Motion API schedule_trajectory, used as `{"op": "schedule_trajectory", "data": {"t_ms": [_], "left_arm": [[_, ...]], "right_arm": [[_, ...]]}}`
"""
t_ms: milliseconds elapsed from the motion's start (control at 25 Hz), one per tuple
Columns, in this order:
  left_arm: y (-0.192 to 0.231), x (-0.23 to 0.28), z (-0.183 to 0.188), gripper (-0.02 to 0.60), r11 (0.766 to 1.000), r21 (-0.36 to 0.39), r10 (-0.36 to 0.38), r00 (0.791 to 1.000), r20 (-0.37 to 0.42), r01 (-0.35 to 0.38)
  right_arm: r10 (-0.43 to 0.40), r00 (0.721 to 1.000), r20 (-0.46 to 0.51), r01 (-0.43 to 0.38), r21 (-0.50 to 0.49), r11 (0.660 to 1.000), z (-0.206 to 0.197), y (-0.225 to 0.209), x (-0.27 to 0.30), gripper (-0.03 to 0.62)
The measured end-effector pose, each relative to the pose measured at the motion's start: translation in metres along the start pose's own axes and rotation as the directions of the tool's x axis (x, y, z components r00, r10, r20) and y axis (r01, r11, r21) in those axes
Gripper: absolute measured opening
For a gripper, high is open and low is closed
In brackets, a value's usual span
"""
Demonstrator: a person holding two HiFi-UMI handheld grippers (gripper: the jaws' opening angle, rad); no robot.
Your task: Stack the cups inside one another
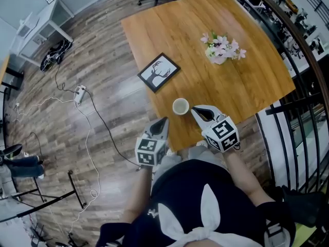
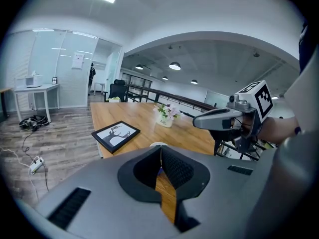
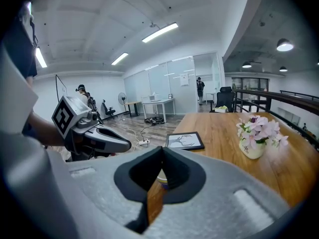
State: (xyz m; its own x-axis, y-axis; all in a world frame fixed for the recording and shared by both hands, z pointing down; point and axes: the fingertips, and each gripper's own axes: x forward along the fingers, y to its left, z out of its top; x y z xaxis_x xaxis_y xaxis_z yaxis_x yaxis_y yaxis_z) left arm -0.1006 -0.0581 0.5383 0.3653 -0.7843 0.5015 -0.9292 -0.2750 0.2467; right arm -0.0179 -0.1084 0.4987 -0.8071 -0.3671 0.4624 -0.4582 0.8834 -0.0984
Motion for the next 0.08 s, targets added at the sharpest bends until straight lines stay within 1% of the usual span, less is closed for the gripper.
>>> {"op": "schedule_trajectory", "data": {"t_ms": [80], "left_arm": [[-0.0016, 0.0006, 0.0001, 0.020, 1.000, 0.003, -0.004, 1.000, -0.001, 0.004]], "right_arm": [[-0.005, 1.000, -0.002, 0.005, 0.005, 1.000, -0.0013, -0.0008, -0.0021, -0.003]]}}
